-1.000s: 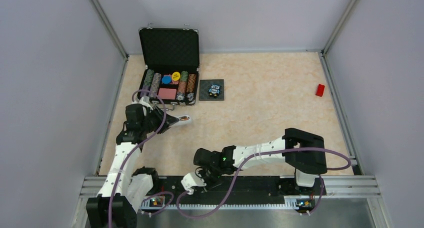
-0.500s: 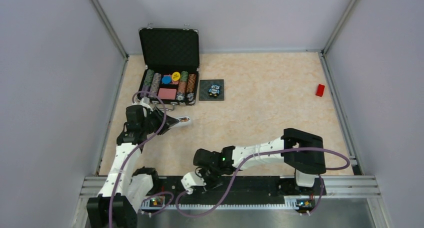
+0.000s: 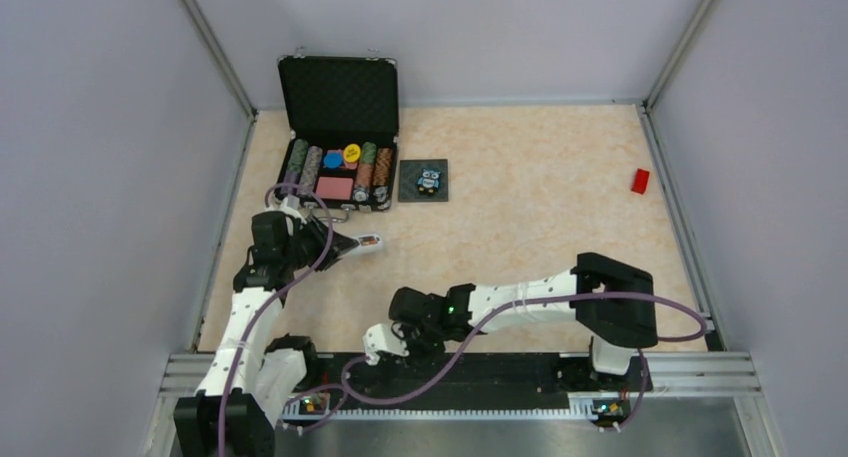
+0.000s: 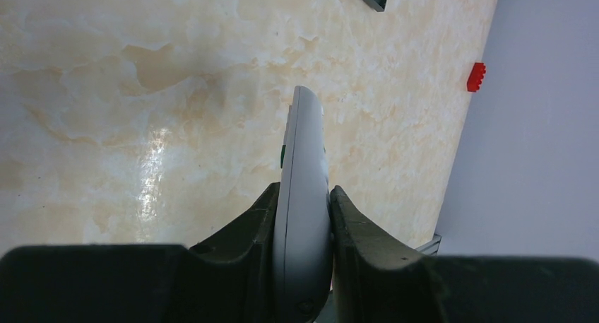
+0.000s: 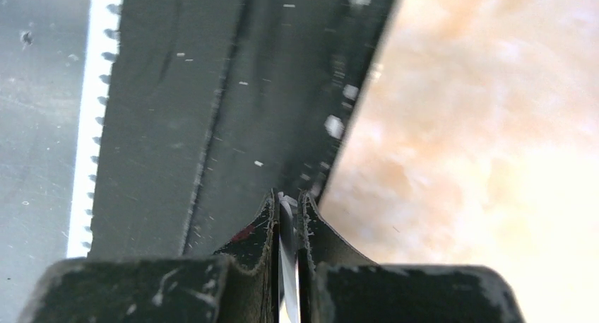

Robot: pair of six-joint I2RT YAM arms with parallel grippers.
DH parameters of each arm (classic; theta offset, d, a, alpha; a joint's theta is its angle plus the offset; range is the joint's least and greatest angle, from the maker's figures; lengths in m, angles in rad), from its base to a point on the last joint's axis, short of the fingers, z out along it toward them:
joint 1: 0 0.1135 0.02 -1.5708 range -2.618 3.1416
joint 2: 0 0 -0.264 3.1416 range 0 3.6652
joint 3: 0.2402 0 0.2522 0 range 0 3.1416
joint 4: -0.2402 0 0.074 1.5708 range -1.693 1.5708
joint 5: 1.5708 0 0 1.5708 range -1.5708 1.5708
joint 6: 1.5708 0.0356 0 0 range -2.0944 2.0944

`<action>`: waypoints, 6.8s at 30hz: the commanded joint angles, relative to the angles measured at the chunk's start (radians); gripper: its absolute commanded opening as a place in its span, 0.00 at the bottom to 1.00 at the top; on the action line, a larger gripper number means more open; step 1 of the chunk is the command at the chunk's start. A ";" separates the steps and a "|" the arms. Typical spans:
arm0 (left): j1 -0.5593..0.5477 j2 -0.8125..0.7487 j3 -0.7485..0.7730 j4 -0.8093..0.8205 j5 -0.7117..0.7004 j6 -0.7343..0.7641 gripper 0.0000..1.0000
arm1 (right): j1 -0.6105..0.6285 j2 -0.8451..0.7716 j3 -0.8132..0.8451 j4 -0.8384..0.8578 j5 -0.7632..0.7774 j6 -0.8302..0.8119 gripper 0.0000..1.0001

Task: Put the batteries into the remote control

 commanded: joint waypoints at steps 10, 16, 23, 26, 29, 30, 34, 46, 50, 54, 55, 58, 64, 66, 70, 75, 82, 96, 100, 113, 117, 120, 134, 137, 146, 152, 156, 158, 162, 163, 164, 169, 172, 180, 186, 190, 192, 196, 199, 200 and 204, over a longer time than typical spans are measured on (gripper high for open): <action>0.002 -0.061 -0.003 0.212 0.173 -0.227 0.00 | -0.290 -0.419 0.057 0.267 0.314 0.618 0.00; -0.027 -0.212 -0.007 0.305 0.082 -0.468 0.00 | -0.380 -0.557 -0.009 0.521 0.663 1.021 0.00; -0.136 -0.294 0.015 0.293 -0.101 -0.636 0.00 | -0.381 -0.635 -0.087 0.599 1.057 1.278 0.00; -0.178 -0.278 -0.006 0.370 -0.130 -0.680 0.00 | -0.383 -0.681 -0.172 0.665 1.140 1.400 0.00; -0.256 -0.222 -0.014 0.461 -0.158 -0.731 0.00 | -0.382 -0.682 -0.209 0.765 1.162 1.386 0.00; -0.283 -0.209 -0.015 0.487 -0.172 -0.748 0.00 | -0.382 -0.679 -0.212 0.776 1.166 1.382 0.00; -0.397 -0.174 -0.009 0.578 -0.285 -0.817 0.00 | -0.382 -0.666 -0.256 0.893 1.166 1.351 0.00; -0.721 -0.015 0.059 0.790 -0.611 -0.846 0.00 | -0.378 -0.524 -0.258 1.322 1.083 1.163 0.00; -0.754 0.031 0.051 0.907 -0.655 -0.842 0.00 | -0.362 -0.481 -0.243 1.398 1.074 1.090 0.00; -0.764 0.044 0.057 0.950 -0.673 -0.823 0.00 | -0.343 -0.450 -0.238 1.454 1.092 1.010 0.00; -0.767 0.045 0.059 0.954 -0.675 -0.816 0.00 | -0.342 -0.442 -0.238 1.464 1.092 1.006 0.00; -0.772 0.039 0.058 0.947 -0.677 -0.803 0.00 | -0.341 -0.418 -0.229 1.484 1.088 0.997 0.00; -0.774 0.034 0.046 0.951 -0.681 -0.811 0.00 | -0.341 -0.373 -0.194 1.548 1.068 0.975 0.00; -0.774 0.031 0.047 0.945 -0.681 -0.810 0.00 | -0.340 -0.369 -0.190 1.568 1.042 0.976 0.00; -0.774 0.023 0.050 0.934 -0.677 -0.798 0.00 | -0.340 -0.364 -0.190 1.566 1.033 0.991 0.00; -0.773 0.016 0.049 0.923 -0.668 -0.802 0.00 | -0.342 -0.345 -0.180 1.576 1.023 0.991 0.00; -0.773 -0.004 0.038 0.914 -0.643 -0.816 0.00 | -0.341 -0.314 -0.166 1.600 1.014 0.950 0.00; -0.774 0.008 0.008 0.973 -0.618 -0.845 0.00 | -0.340 -0.309 -0.166 1.617 0.985 0.951 0.00; -0.773 0.006 -0.010 0.998 -0.623 -0.871 0.00 | -0.341 -0.303 -0.169 1.628 0.974 0.945 0.00; -0.775 0.041 -0.015 1.098 -0.602 -0.872 0.00 | -0.309 -0.279 -0.174 1.652 0.981 0.868 0.00; -0.778 0.047 -0.015 1.116 -0.612 -0.873 0.00 | -0.291 -0.275 -0.177 1.672 1.009 0.810 0.00; -0.778 0.053 -0.011 1.123 -0.610 -0.870 0.00 | -0.282 -0.272 -0.184 1.682 1.026 0.790 0.00; -0.781 0.089 0.003 1.191 -0.592 -0.868 0.00 | -0.243 -0.288 -0.206 1.619 1.125 0.740 0.01; -0.781 0.101 0.006 1.218 -0.585 -0.867 0.00 | -0.233 -0.292 -0.220 1.614 1.149 0.745 0.03; -0.781 0.142 0.016 1.345 -0.541 -0.835 0.00 | -0.209 -0.330 -0.234 1.479 1.221 0.909 0.05; -0.783 0.174 0.027 1.405 -0.491 -0.840 0.00 | -0.202 -0.345 -0.199 1.361 1.228 1.011 0.07; -0.783 0.174 0.030 1.403 -0.488 -0.841 0.00 | -0.199 -0.343 -0.193 1.341 1.234 1.012 0.09; -0.783 0.166 0.021 1.397 -0.496 -0.843 0.00 | -0.198 -0.347 -0.193 1.332 1.241 0.998 0.09; -0.783 0.146 0.015 1.369 -0.511 -0.843 0.00 | -0.194 -0.357 -0.204 1.338 1.249 0.934 0.13; -0.783 0.143 0.017 1.362 -0.510 -0.841 0.00 | -0.196 -0.358 -0.208 1.344 1.244 0.915 0.14; -0.783 0.140 0.018 1.354 -0.510 -0.844 0.00 | -0.196 -0.359 -0.210 1.349 1.237 0.895 0.15; -0.783 0.123 0.017 1.315 -0.516 -0.850 0.00 | -0.195 -0.368 -0.209 1.348 1.223 0.827 0.19; -0.783 0.111 0.013 1.288 -0.516 -0.853 0.00 | -0.196 -0.380 -0.206 1.351 1.232 0.803 0.20; -0.783 0.085 0.001 1.247 -0.558 -0.855 0.00 | -0.195 -0.416 -0.196 1.288 1.270 0.819 0.28; -0.783 0.068 0.014 1.166 -0.545 -0.857 0.00 | -0.208 -0.454 -0.149 1.132 1.267 0.869 0.36; -0.783 0.039 0.014 1.083 -0.543 -0.857 0.00 | -0.244 -0.480 -0.114 0.964 1.220 0.956 0.38; -0.783 0.024 0.013 1.049 -0.543 -0.856 0.00 | -0.261 -0.492 -0.101 0.908 1.193 0.986 0.39; -0.785 0.003 0.014 0.997 -0.535 -0.857 0.00 | -0.301 -0.510 -0.074 0.791 1.117 1.053 0.40; -0.785 -0.008 0.013 0.968 -0.531 -0.856 0.00 | -0.310 -0.527 -0.065 0.743 1.077 1.078 0.41; -0.784 -0.012 0.012 0.964 -0.532 -0.856 0.00 | -0.314 -0.534 -0.065 0.733 1.067 1.083 0.41; -0.784 -0.027 0.003 0.945 -0.531 -0.856 0.00 | -0.326 -0.555 -0.052 0.678 1.010 1.113 0.42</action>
